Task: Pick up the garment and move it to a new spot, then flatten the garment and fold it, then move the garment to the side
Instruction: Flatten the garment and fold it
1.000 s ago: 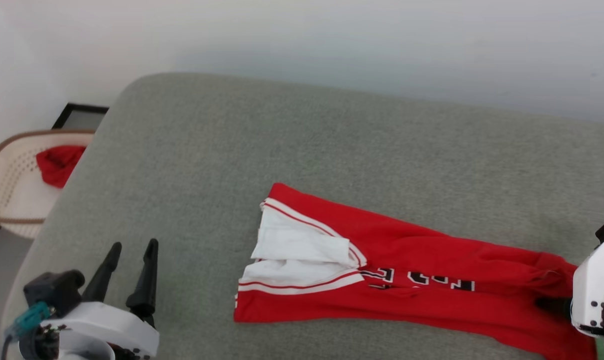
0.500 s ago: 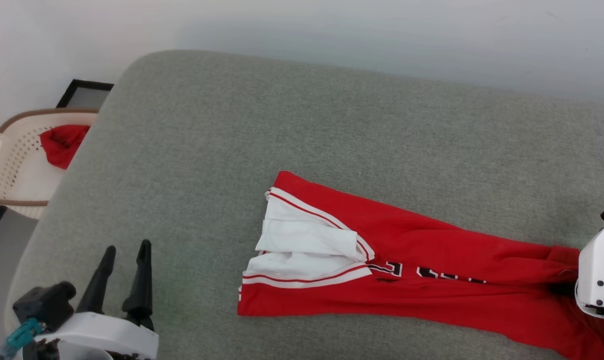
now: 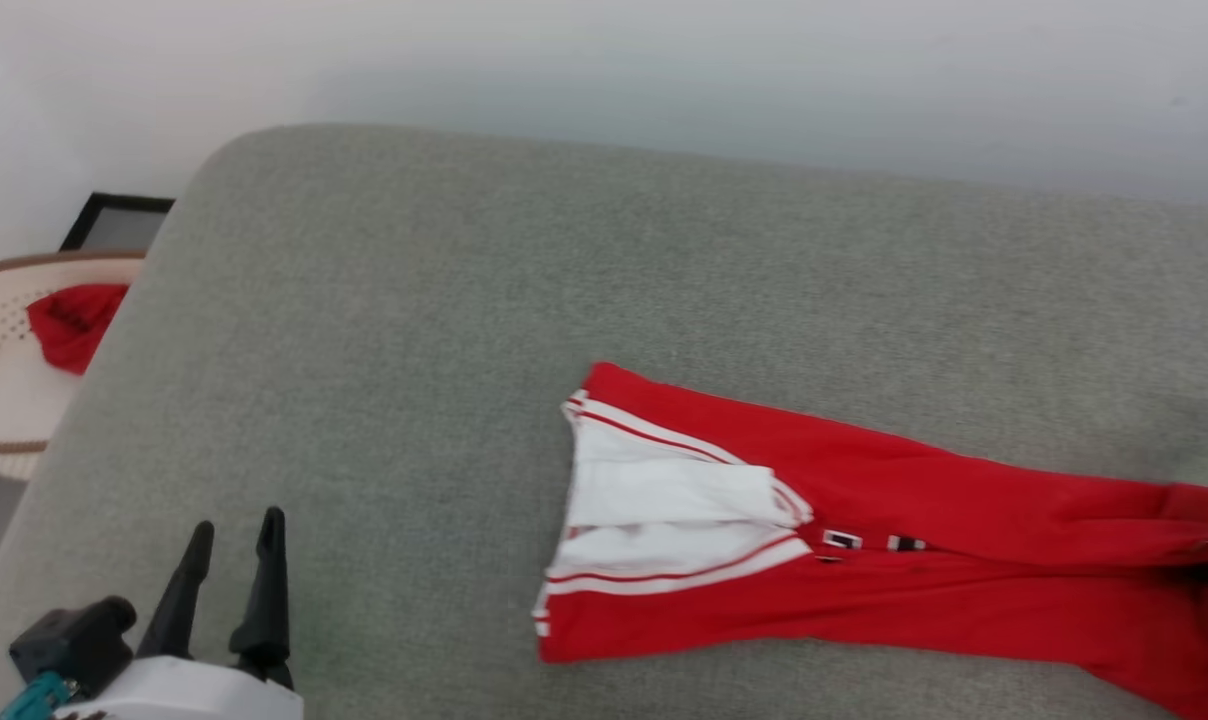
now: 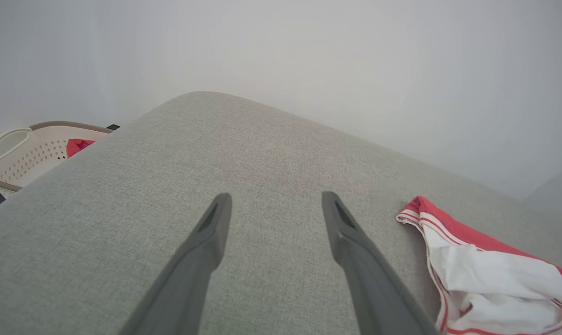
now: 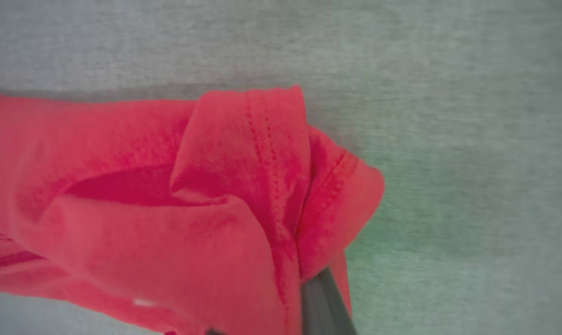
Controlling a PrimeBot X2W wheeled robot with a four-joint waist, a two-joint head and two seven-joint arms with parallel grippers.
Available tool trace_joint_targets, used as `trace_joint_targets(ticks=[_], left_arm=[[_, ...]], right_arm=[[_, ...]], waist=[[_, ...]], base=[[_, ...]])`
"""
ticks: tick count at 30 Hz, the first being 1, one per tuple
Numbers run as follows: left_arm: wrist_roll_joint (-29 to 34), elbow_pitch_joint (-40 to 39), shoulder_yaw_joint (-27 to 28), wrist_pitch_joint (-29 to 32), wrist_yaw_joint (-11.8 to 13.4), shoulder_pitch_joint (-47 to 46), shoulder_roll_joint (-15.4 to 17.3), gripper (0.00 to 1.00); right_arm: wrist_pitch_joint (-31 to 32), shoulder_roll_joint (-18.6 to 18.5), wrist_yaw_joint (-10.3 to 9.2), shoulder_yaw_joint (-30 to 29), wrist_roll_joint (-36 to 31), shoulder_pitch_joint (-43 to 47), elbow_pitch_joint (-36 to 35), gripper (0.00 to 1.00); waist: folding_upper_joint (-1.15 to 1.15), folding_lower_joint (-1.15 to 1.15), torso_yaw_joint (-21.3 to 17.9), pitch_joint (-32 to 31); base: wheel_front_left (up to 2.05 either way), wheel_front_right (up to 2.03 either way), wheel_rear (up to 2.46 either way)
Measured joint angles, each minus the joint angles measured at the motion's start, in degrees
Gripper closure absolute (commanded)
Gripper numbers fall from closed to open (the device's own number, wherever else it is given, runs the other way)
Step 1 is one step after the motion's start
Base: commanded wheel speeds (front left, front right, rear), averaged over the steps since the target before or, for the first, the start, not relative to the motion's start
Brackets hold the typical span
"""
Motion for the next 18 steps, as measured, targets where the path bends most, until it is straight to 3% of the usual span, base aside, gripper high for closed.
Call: trace_joint_targets(ticks=[7, 12, 18], left_arm=[[0.45, 0.58, 0.6, 0.0, -0.33, 0.86, -0.15, 0.0], [0.45, 0.87, 0.8, 0.0, -0.34, 1.87, -0.23, 0.0], [0.32, 0.85, 0.96, 0.04, -0.23, 3.07, -0.21, 0.0]], right_arm=[[-0.49, -2.59, -0.02, -2.29, -2.4, -0.13, 1.36, 1.0], [0.37, -1.42, -0.02, -0.86, -1.99, -0.92, -0.53, 1.0], [3.74, 1.63, -0.03, 1.76, 4.16, -0.83, -7.93, 1.0]], waist=[[0.0, 0.0, -2.12, -1.05], [0.0, 0.0, -3.67, -2.04], [0.0, 0.0, -5.34, -3.69]], base=[[0.0, 0.0, 0.0], [0.0, 0.0, 0.0], [0.0, 0.0, 0.0]])
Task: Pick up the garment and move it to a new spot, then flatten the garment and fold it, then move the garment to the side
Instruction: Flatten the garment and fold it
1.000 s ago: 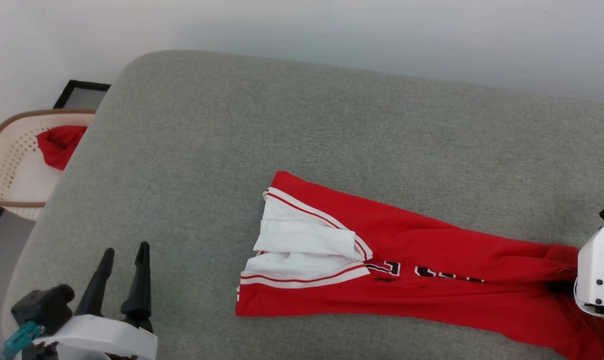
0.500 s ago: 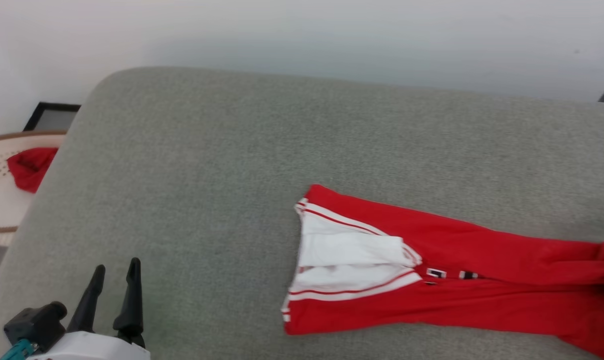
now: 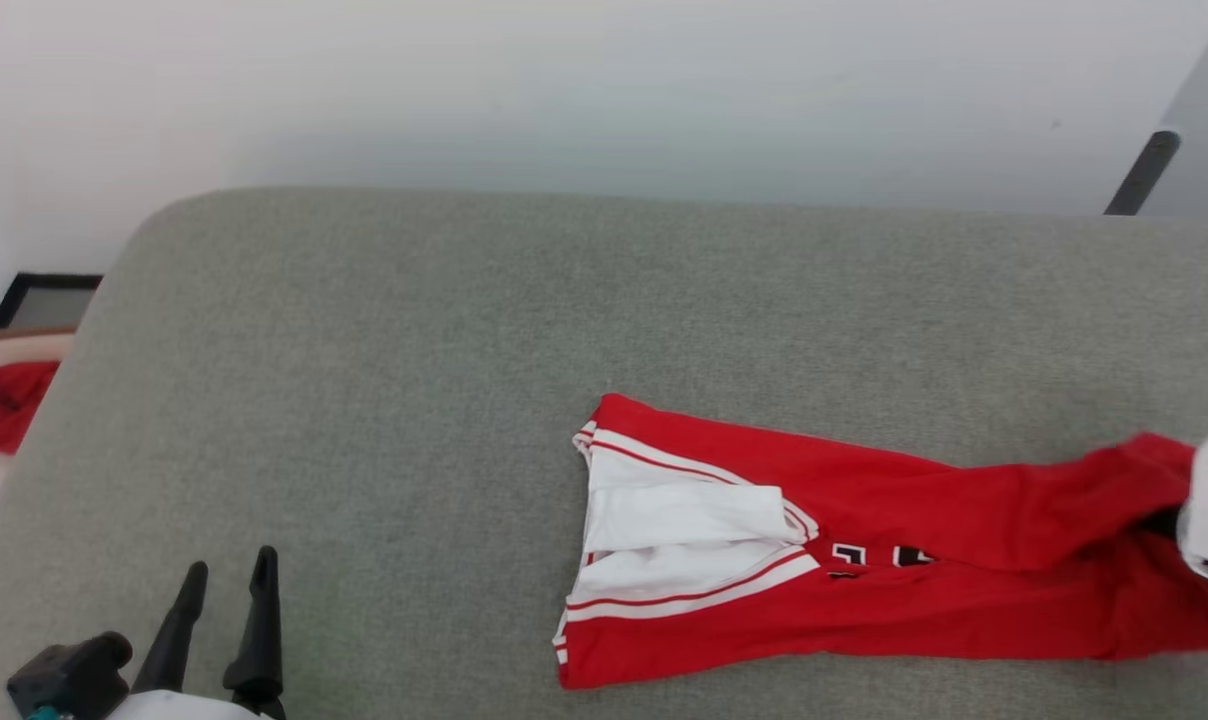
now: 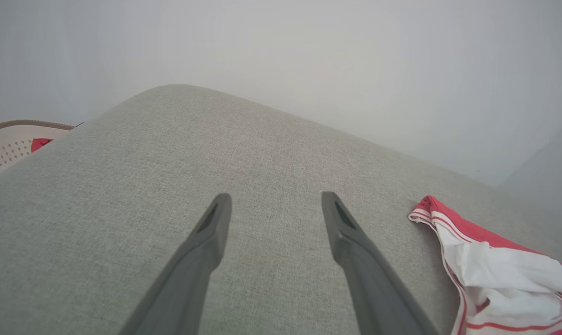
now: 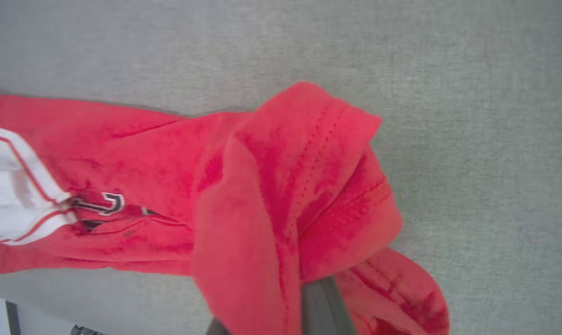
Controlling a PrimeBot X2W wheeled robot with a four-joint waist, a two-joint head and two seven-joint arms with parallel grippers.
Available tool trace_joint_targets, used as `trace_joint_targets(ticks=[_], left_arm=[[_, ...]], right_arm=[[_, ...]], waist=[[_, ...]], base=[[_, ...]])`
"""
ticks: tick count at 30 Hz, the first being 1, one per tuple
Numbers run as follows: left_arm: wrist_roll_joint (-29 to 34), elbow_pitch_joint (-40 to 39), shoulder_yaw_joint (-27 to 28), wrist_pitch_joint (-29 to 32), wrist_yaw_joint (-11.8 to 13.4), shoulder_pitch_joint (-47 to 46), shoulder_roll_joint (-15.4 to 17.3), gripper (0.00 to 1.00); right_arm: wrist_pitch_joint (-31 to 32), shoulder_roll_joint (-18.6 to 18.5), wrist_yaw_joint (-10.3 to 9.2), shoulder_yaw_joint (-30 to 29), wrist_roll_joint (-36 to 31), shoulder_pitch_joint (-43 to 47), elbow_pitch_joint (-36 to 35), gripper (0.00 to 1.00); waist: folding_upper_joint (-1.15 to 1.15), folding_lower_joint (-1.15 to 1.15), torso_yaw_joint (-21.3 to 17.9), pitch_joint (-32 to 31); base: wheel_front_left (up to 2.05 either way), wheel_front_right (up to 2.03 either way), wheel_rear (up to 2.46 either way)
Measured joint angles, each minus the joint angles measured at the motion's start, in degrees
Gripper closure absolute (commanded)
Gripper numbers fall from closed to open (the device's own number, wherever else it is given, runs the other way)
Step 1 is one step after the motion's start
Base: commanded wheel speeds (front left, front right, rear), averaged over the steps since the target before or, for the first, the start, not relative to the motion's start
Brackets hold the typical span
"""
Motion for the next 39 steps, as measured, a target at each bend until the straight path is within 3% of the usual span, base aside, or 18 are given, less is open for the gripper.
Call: trace_joint_targets(ticks=[8, 16, 21, 30, 39], left_arm=[[-0.48, -0.26, -0.22, 0.45, 0.24, 0.74, -0.1, 0.0], [-0.76, 0.22, -0.99, 0.47, 0.1, 0.7, -0.98, 0.0], [-0.55, 1.41, -2.53, 0.76, -0.71, -1.25, -1.91, 0.0], [-0.4, 4.6, -4.77, 0.77, -2.3, -4.86, -4.21, 0.0], [-0.3, 7.47, -5.32, 0.46, -3.5, -6.88, -5.78, 0.0]], right_arm=[[3.45, 8.04, 0.0, 2.5, 3.16, 0.4, -10.23, 1.0], [1.02, 18.53, 0.0, 5.41, -2.16, 0.09, -12.14, 1.0], [-4.09, 20.02, 0.0, 8.11, -5.47, -1.85, -7.97, 1.0], [-15.58, 20.08, -0.01, 15.4, -1.07, -6.48, 5.92, 1.0], [-21.65, 20.07, -0.01, 22.58, 0.57, -10.77, 17.18, 1.0]], waist=[[0.0, 0.0, -0.94, -2.36], [0.0, 0.0, 1.54, -3.12], [0.0, 0.0, 3.86, -2.84], [0.0, 0.0, 8.95, -1.56], [0.0, 0.0, 12.63, -0.16]], base=[[0.0, 0.0, 0.0], [0.0, 0.0, 0.0], [0.0, 0.0, 0.0], [0.0, 0.0, 0.0], [0.0, 0.0, 0.0]])
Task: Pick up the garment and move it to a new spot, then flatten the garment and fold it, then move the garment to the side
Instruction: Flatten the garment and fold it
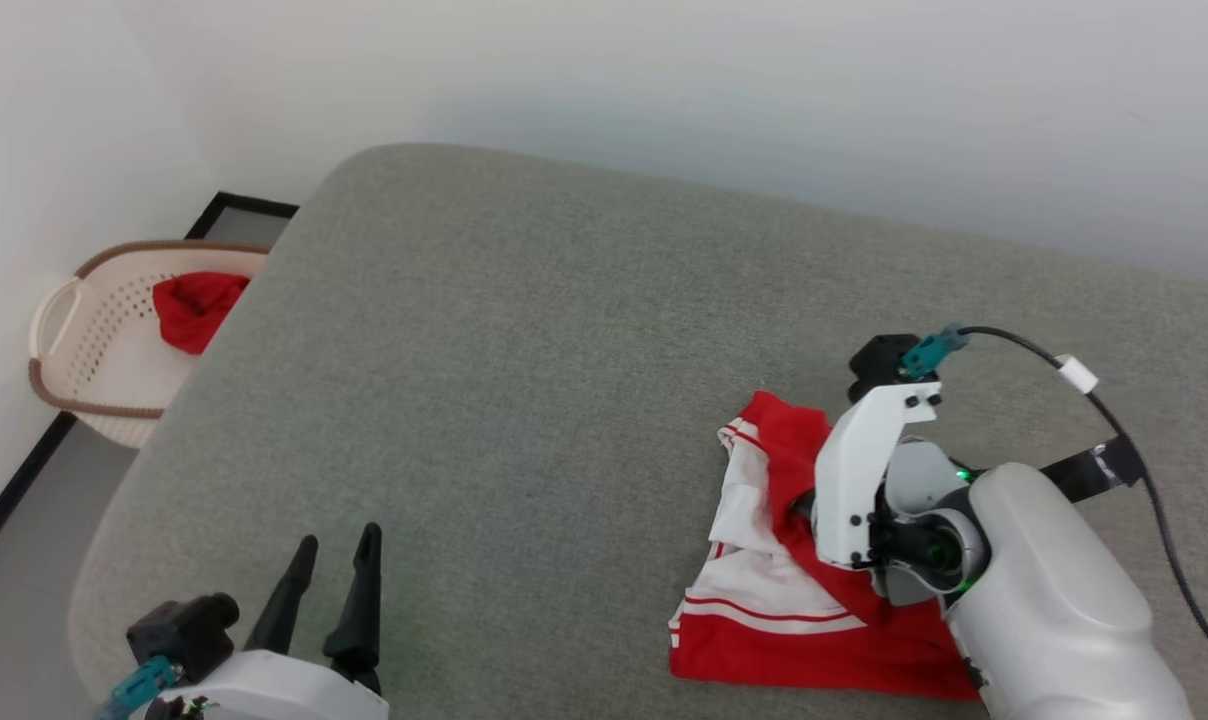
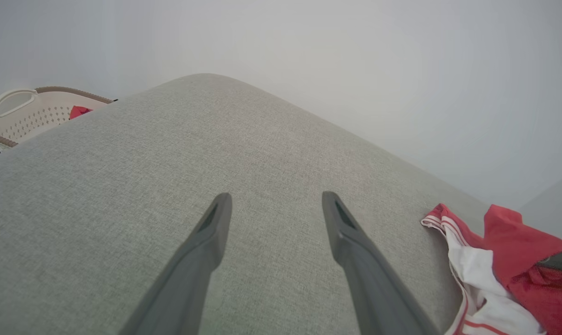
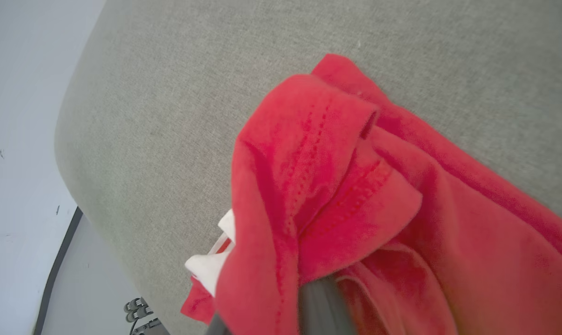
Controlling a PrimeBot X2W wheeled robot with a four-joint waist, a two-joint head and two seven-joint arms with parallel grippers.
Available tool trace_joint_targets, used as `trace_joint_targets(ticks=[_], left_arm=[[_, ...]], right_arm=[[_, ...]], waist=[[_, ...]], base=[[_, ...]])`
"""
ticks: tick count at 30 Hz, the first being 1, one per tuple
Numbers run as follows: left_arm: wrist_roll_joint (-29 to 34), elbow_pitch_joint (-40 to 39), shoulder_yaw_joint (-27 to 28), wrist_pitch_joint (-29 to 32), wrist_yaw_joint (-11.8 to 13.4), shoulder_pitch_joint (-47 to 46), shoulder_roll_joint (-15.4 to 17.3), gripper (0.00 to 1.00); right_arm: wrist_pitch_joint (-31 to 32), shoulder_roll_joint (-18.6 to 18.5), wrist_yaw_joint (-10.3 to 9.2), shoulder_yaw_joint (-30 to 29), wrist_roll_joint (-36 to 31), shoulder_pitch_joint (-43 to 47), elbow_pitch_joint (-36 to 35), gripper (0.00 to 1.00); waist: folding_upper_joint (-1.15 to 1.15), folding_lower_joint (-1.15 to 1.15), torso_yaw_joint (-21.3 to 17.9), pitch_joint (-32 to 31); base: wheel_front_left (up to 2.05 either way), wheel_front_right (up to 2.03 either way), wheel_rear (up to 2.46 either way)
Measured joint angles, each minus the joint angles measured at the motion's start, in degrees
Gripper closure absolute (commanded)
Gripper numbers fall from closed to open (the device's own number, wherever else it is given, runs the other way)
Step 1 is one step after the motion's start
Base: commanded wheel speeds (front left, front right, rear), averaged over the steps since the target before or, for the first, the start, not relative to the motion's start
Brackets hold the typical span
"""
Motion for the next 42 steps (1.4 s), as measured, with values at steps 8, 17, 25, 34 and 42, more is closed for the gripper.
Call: trace_joint_targets(ticks=[8, 17, 25, 34, 42], left_arm=[[0.26, 1.26, 0.85, -0.1, -0.34, -0.1, -0.13, 0.0], [0.38, 0.66, 2.0, -0.25, -0.03, 1.63, 0.86, 0.0], [0.41, -1.24, 3.09, 0.0, 1.25, 4.91, 2.59, 0.0], [0.38, -4.58, 4.37, 0.56, 2.59, 7.21, 4.54, 0.0], [0.93, -6.45, 4.95, 0.57, 3.25, 8.82, 6.1, 0.0]], right_arm=[[-1.21, 0.04, 0.0, 6.57, 3.35, -2.99, 2.35, 0.01], [1.65, 0.07, 0.0, 10.79, 6.23, -3.95, -3.64, 0.0], [0.89, -0.88, 0.0, 9.13, 6.1, -1.36, -13.73, 0.0], [-6.23, -8.73, 0.0, 4.89, 4.61, 3.96, -24.74, 0.0], [-16.96, -15.39, 0.0, 1.2, 0.57, 9.0, -27.8, 0.0]], waist=[[0.0, 0.0, -0.59, -0.01], [0.0, 0.0, -3.9, -1.75], [0.0, 0.0, -8.12, -4.09], [0.0, 0.0, -13.73, -5.99], [0.0, 0.0, -18.48, -7.02]], base=[[0.0, 0.0, 0.0], [0.0, 0.0, 0.0], [0.0, 0.0, 0.0], [0.0, 0.0, 0.0], [0.0, 0.0, 0.0]])
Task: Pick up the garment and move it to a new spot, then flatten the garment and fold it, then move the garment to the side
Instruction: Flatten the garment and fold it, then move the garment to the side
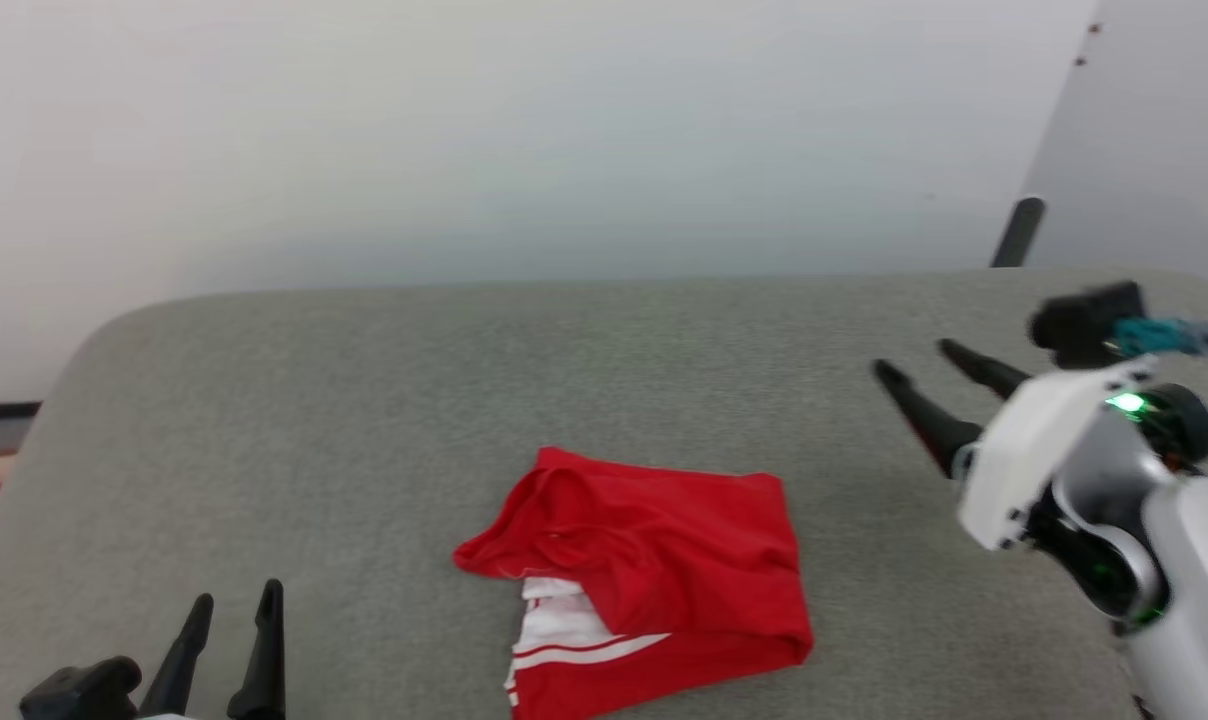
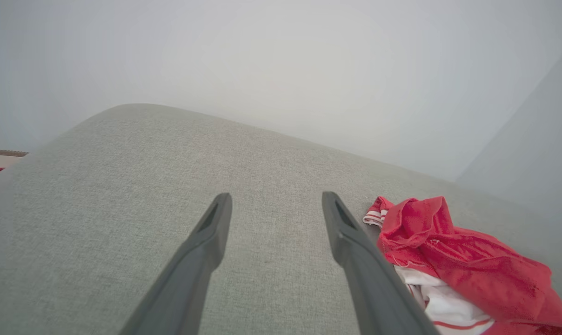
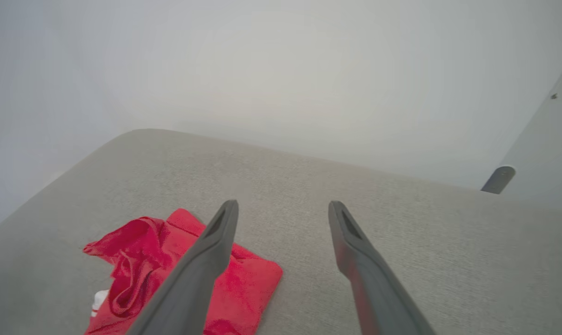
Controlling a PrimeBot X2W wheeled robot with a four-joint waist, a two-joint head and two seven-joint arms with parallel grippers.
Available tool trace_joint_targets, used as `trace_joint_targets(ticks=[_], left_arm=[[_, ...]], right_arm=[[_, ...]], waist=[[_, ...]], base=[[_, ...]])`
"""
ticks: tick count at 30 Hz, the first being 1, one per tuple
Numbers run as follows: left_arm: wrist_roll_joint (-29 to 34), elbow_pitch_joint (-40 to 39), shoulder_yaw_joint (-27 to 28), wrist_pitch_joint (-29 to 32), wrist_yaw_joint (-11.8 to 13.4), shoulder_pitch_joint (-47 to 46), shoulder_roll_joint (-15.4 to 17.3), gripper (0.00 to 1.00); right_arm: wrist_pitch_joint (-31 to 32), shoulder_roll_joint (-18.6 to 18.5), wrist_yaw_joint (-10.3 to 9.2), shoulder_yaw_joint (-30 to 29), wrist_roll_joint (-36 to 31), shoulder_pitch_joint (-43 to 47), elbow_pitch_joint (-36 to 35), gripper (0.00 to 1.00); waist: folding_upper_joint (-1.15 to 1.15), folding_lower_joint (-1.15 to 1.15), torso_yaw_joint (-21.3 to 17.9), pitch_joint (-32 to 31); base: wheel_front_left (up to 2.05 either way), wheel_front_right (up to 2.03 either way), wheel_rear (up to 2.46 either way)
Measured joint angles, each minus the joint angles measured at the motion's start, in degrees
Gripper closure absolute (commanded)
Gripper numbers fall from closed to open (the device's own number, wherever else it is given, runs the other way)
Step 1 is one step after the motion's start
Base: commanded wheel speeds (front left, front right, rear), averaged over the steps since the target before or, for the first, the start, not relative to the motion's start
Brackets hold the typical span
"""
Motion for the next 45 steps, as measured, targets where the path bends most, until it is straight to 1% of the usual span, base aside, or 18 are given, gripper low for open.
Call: trace_joint_targets(ticks=[6, 11, 15, 20, 27, 37, 45], left_arm=[[0.7, -0.27, -0.22, -0.03, 0.05, 0.23, 0.62, 0.0], [1.55, 0.56, -0.51, -0.16, -0.13, 0.17, 0.88, 0.0], [2.15, 1.42, -0.48, -0.36, -0.52, 0.12, 1.15, 0.0], [2.98, 2.53, 0.51, -0.59, -0.83, 0.1, 1.81, 0.0], [3.99, 3.54, 2.07, -0.82, -1.22, 0.07, 2.27, 0.0], [4.66, 4.5, 3.23, -0.86, -2.01, -0.01, 1.64, 0.0], [4.94, 4.65, 3.75, -0.94, -2.37, -0.48, 1.15, 0.0]], right_arm=[[-9.7, -3.47, 0.0, -2.92, -2.61, 4.31, 0.52, 0.0], [-17.12, -5.08, 0.0, -4.56, -3.58, 8.12, 1.89, 0.0], [-21.01, -5.77, 0.0, -5.7, -3.63, 11.54, 3.32, 0.0], [-24.21, -5.75, 0.0, -7.48, -4.04, 15.22, 4.37, 0.0], [-25.31, -4.82, 0.0, -9.35, -4.12, 18.78, 3.79, 0.0], [-25.1, -4.72, 0.0, -10.34, -4.72, 19.93, 3.25, 0.0], [-22.57, -4.32, 0.0, -8.87, -4.46, 20.28, 2.82, 0.0]], waist=[[0.0, 0.0, -2.86, -0.46], [0.0, 0.0, -4.2, -0.82], [0.0, 0.0, -4.49, -1.26], [0.0, 0.0, -4.43, -1.66], [0.0, 0.0, -4.42, -1.96], [0.0, 0.0, -4.49, -1.93], [0.0, 0.0, -2.51, -1.7]], base=[[0.0, 0.0, 0.0], [0.0, 0.0, 0.0], [0.0, 0.0, 0.0], [0.0, 0.0, 0.0], [0.0, 0.0, 0.0], [0.0, 0.0, 0.0], [0.0, 0.0, 0.0]])
